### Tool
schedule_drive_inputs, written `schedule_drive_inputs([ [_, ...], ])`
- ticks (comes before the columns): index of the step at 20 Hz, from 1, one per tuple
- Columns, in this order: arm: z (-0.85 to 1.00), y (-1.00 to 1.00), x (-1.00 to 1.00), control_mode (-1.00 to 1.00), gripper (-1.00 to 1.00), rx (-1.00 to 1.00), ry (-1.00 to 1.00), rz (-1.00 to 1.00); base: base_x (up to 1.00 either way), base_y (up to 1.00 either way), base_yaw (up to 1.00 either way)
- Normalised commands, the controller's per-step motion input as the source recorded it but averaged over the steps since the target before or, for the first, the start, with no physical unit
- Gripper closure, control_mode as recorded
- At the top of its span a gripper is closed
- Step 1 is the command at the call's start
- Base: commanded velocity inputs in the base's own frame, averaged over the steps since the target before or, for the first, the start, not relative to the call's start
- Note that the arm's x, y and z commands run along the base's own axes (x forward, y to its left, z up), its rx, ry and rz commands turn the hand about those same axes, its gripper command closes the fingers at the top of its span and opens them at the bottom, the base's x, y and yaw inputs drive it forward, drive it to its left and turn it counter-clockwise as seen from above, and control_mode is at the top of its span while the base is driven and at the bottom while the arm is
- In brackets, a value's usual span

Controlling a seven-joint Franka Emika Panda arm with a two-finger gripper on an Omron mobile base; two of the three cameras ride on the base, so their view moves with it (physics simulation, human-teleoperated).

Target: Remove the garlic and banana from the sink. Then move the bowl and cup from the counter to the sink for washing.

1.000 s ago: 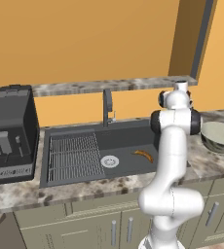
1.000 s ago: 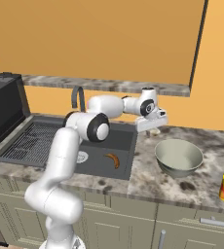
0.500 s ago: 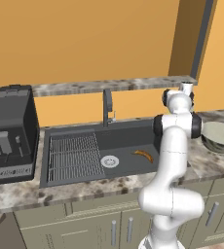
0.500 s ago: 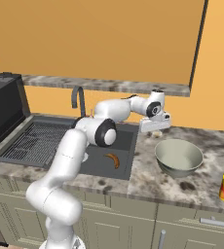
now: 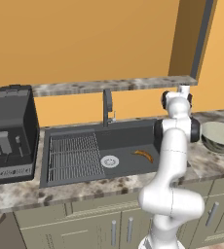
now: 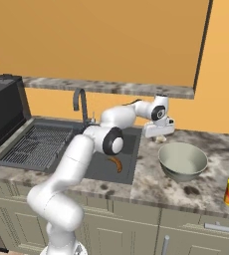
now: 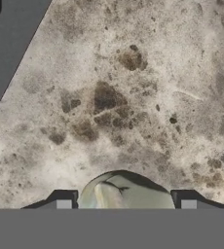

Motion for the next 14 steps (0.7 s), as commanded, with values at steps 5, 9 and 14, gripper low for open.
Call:
schedule_drive_inputs([
  [5, -0.15, -0.01, 0.15, -1.00, 1.00, 0.01, 0.14, 0.03, 0.00, 0.00, 0.00],
  [9, -0.12, -0.06, 0.15, -1.00, 1.00, 0.04, 0.14, 0.04, 0.00, 0.00, 0.00],
  [14, -0.15, -0.05, 0.11, -1.00, 1.00, 0.06, 0.13, 0.05, 0.00, 0.00, 0.00],
])
